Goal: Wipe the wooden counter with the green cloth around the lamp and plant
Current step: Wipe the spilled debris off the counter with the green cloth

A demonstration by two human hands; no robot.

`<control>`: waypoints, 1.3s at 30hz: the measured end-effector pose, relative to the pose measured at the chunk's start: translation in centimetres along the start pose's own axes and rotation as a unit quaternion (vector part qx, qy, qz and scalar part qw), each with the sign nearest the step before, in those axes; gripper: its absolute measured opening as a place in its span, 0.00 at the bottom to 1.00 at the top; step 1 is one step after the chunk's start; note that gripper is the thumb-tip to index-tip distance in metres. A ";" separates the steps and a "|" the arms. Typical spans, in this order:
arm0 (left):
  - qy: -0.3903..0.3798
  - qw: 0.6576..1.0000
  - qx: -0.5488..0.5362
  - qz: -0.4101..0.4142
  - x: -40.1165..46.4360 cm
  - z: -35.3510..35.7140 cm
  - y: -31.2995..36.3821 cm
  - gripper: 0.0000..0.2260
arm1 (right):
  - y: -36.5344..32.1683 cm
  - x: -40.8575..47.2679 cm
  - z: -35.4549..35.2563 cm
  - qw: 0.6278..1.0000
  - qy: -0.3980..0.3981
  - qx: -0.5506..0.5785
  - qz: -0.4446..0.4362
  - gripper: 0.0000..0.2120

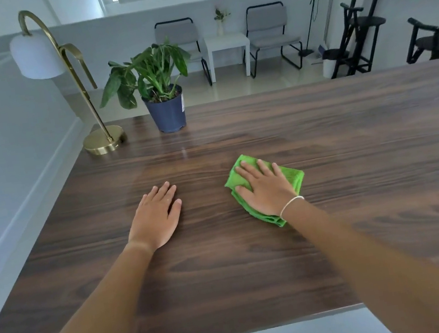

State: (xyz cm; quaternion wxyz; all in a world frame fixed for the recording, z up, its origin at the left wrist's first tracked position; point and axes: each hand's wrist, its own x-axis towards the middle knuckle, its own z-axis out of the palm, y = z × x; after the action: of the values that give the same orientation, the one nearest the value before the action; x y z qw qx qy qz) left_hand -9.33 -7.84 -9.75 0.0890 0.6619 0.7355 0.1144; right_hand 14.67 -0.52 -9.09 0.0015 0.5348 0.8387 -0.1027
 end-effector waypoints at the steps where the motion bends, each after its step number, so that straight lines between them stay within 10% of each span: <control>1: -0.003 1.000 0.001 0.000 0.0 0.0 0.0 0.22 | -0.7 -0.6 0.2 0.999 -0.002 -0.001 -0.032 0.28; 7: -0.005 1.000 -0.002 -0.001 -0.2 -0.1 0.1 0.23 | 2.3 -5.5 0.3 0.990 0.008 -0.002 -0.140 0.39; 19: 0.019 1.000 -0.016 0.004 0.0 0.7 0.1 0.22 | 4.6 2.3 -1.0 0.999 0.002 -0.003 0.034 0.28; 29: 0.005 1.000 -0.013 -0.019 -1.0 -1.0 -0.4 0.23 | 1.0 -2.1 -0.1 0.979 -0.002 -0.012 -0.202 0.40; 39: 0.021 0.997 -0.079 -0.018 0.2 -1.5 -0.9 0.22 | 7.2 1.7 -1.0 1.000 0.010 -0.014 0.020 0.27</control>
State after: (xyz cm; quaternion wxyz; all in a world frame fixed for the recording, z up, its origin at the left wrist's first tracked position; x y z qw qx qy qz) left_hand -10.61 -7.77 -8.60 0.1272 0.6366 0.7380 0.1842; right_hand 20.50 4.07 -9.53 0.0026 0.5526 0.8291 -0.0852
